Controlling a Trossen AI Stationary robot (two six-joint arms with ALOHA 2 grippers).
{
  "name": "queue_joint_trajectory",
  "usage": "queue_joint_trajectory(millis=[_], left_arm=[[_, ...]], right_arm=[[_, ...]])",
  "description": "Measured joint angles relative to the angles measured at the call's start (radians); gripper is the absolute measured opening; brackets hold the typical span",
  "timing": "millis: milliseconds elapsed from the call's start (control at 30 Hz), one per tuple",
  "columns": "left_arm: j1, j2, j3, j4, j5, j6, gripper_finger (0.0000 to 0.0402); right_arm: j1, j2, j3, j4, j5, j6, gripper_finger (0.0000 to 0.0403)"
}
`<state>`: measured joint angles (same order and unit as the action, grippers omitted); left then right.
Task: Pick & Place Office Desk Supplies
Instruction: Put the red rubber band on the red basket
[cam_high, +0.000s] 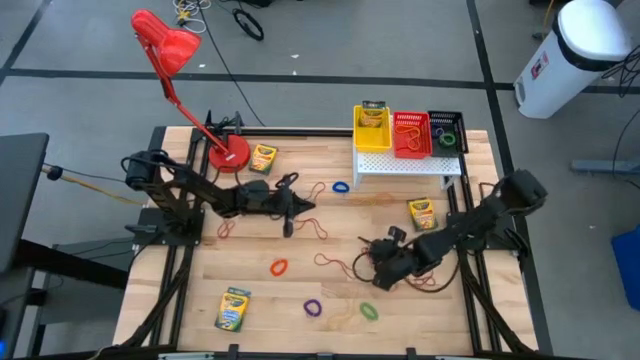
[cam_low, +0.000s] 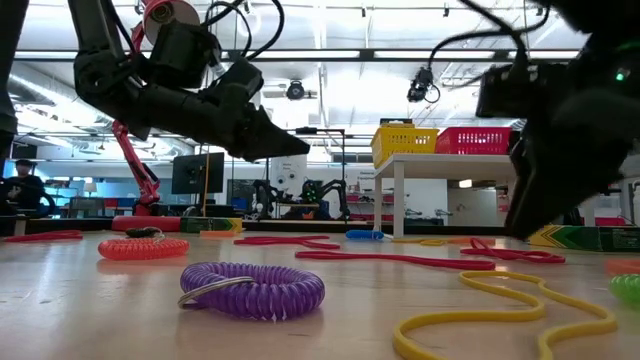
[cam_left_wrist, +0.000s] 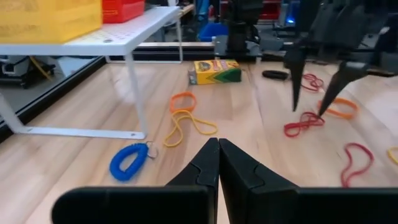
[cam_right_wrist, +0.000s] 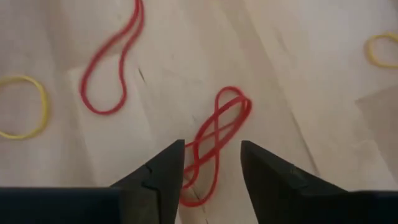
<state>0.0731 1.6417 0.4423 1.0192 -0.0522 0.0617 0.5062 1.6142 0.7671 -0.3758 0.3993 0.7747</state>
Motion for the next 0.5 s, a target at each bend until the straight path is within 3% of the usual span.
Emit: queue_joint_trajectory(millis=[233,433,500], left_arm=[[-0.036,0.000,0.000,0.002,0.000,0.031,0.0011],[-0.055,0.000,0.000,-0.006,-0.001,0.002,0.0011],[-0.061,0.000,0.000,-0.011,0.000,0.013,0.0011]], right_arm=[[-0.023,0.106,0.057,-0.004,-0.078,0.032,0.0133],[-0.035,0.115,0.129,-0.092,-0.079,0.027,0.0028],[-0.051,0.114,0.165,-0.127,-0.040,0.011,0.0010]])
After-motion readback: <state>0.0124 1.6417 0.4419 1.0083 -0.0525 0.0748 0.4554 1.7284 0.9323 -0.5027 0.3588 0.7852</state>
